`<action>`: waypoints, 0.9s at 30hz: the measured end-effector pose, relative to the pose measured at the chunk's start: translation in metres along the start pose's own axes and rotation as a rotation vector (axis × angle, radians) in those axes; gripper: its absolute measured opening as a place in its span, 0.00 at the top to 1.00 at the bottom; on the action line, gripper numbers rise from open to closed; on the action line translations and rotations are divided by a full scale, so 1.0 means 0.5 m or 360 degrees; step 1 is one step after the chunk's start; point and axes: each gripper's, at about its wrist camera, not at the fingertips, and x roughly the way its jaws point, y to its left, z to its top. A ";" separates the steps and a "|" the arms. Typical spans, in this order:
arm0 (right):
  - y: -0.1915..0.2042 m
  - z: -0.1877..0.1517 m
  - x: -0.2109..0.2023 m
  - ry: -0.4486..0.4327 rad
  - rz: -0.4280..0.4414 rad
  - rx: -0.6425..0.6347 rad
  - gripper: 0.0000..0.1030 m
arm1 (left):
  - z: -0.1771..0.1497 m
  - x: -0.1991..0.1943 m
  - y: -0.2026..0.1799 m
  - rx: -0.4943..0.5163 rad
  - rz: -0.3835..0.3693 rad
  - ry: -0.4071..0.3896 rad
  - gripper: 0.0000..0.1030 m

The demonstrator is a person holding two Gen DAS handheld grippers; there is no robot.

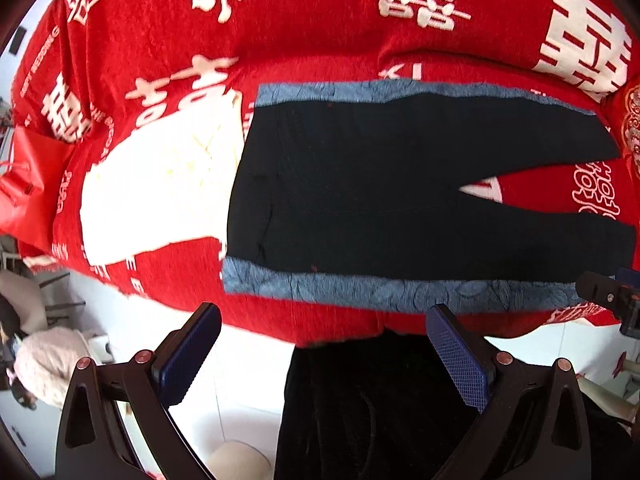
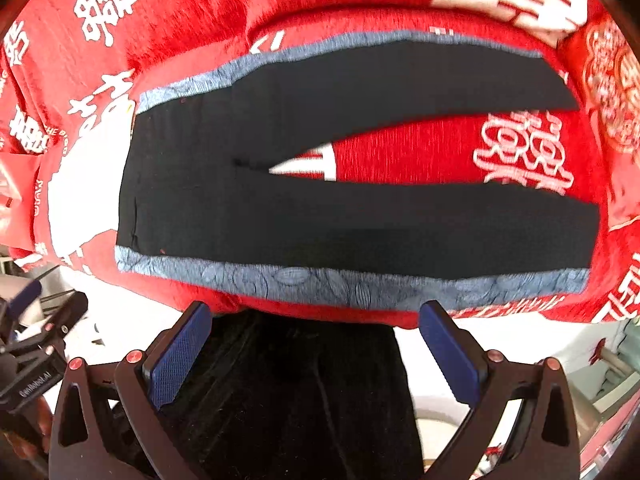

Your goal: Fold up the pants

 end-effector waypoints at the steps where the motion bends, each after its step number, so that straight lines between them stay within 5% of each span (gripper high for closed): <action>1: -0.004 -0.006 0.005 0.0011 0.0011 0.0009 0.00 | -0.007 0.006 0.003 -0.0022 -0.0006 0.0020 0.00; 9: -0.015 -0.066 0.080 0.0121 0.0280 0.0173 0.00 | -0.041 0.114 0.085 -0.0314 -0.0215 0.0219 0.00; 16: 0.048 -0.103 0.217 0.0234 0.0640 0.0379 0.00 | -0.050 0.247 0.165 -0.0401 -0.0369 0.0181 0.00; 18: 0.082 -0.109 0.278 0.0279 0.0790 0.0421 0.06 | -0.058 0.286 0.182 -0.0397 -0.0414 0.0161 0.02; 20: 0.106 -0.112 0.319 0.0287 0.0867 0.0453 0.27 | -0.068 0.323 0.200 -0.0407 -0.0464 0.0172 0.23; 27: 0.171 -0.105 0.444 0.0224 0.1141 0.0444 0.29 | -0.105 0.426 0.217 -0.0493 -0.0716 0.0181 0.26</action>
